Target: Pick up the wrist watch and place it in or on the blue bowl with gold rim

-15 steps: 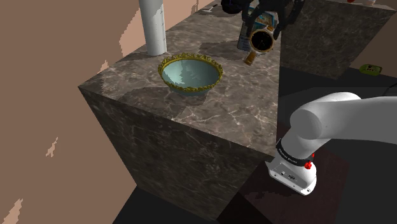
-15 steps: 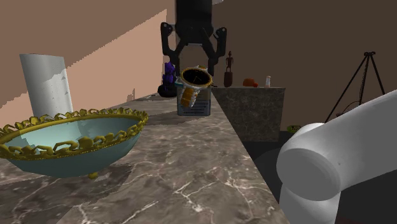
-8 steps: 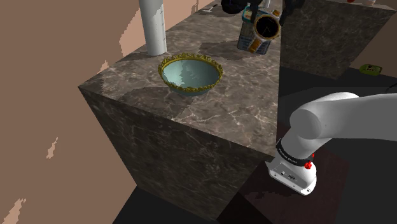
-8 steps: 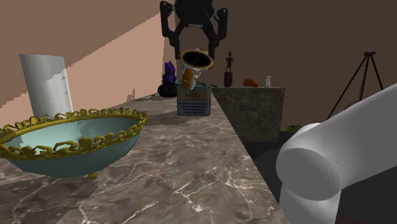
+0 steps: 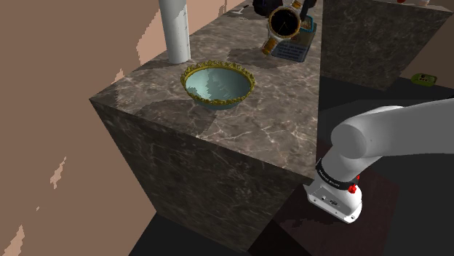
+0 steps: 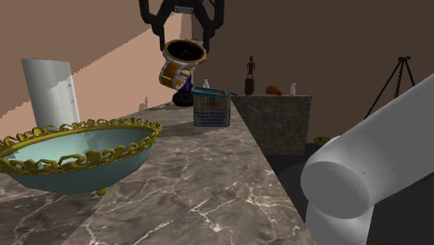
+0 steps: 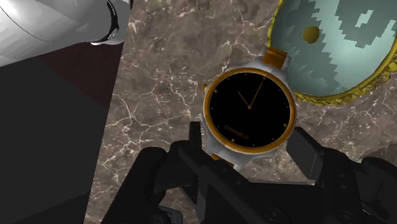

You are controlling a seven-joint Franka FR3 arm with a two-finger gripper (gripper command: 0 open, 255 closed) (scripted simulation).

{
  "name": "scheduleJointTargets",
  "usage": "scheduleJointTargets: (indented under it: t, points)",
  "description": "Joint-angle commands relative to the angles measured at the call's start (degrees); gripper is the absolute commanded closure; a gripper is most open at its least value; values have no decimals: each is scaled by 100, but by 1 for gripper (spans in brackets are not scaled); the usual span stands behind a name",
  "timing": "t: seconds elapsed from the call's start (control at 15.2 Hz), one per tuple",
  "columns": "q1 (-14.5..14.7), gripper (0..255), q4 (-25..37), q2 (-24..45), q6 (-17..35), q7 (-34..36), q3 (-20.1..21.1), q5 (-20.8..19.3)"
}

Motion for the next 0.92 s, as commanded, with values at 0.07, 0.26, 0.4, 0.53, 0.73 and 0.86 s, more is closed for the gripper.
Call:
scheduleJointTargets:
  t: [0.07,0.26,0.4,0.53,0.73,0.86]
  points:
    - [-78,255,481,405,41,494,491,162]
    - [-190,255,1002,871,92,974,1006,218]
    - [-286,255,1392,1228,123,1321,1395,196]
    - [-395,255,1821,1638,150,1703,1841,107]
    - [-422,255,1800,1757,314,1858,2055,80]
    - [-386,255,1545,1639,463,1797,2010,133]
